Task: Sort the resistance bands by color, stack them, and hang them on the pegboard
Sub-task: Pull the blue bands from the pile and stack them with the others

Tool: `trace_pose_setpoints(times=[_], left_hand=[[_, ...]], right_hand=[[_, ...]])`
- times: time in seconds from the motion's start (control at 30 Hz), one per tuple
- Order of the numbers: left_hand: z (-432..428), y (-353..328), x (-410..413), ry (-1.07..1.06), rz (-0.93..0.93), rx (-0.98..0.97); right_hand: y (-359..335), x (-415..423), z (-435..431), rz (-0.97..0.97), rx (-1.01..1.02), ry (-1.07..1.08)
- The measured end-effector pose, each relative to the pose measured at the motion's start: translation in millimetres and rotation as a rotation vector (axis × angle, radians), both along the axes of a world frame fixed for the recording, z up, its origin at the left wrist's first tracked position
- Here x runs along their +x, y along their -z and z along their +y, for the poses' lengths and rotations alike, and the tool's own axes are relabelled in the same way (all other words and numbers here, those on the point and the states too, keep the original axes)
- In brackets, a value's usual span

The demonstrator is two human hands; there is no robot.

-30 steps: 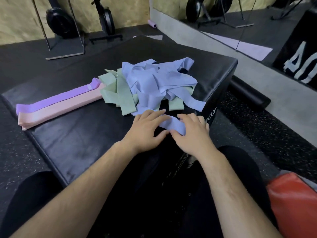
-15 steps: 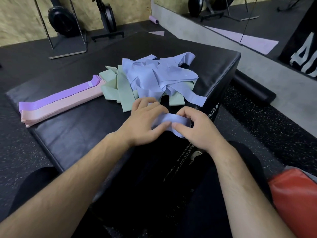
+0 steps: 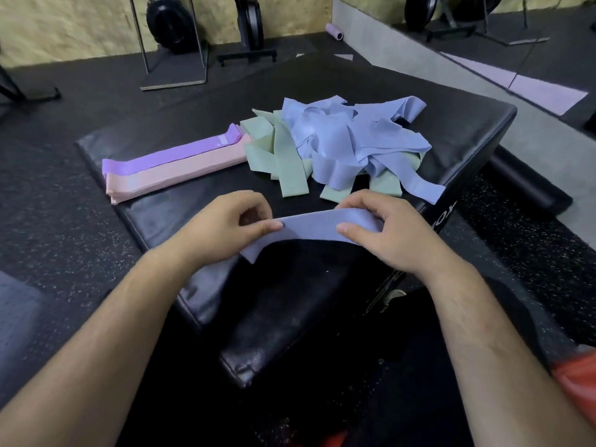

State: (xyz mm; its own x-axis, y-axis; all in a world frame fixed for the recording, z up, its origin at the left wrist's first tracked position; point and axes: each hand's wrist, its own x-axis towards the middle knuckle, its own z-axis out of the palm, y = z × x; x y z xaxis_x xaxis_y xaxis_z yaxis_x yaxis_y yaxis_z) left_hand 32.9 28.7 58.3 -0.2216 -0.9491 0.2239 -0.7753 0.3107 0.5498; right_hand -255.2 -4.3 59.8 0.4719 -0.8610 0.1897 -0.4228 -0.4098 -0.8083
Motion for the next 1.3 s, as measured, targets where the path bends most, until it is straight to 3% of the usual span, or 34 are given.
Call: trace_pose_setpoints(times=[0.07, 0.17, 0.27, 0.47, 0.63, 1.03, 1.3], left_hand=[[6, 8, 20, -0.077, 0.032, 0.013], [16, 28, 33, -0.172, 0.279, 0.124], [25, 45, 29, -0.224, 0.39, 0.068], [28, 47, 26, -0.342, 0.481, -0.038], [28, 45, 38, -0.561, 0.536, -0.115], [33, 48, 44, -0.664, 0.429, -0.087], [34, 51, 40, -0.717, 0.263, -0.097]], right_hand=[[-3, 11, -6, 0.032, -0.021, -0.008], [0, 24, -12, 0.04, -0.038, -0.007], [8, 33, -14, 0.07, -0.026, -0.013], [19, 34, -18, 0.114, -0.011, 0.084], [26, 26, -23, 0.078, 0.045, 0.134], [45, 17, -22, -0.012, 0.052, 0.285], [59, 20, -20, 0.125, -0.181, 0.309]])
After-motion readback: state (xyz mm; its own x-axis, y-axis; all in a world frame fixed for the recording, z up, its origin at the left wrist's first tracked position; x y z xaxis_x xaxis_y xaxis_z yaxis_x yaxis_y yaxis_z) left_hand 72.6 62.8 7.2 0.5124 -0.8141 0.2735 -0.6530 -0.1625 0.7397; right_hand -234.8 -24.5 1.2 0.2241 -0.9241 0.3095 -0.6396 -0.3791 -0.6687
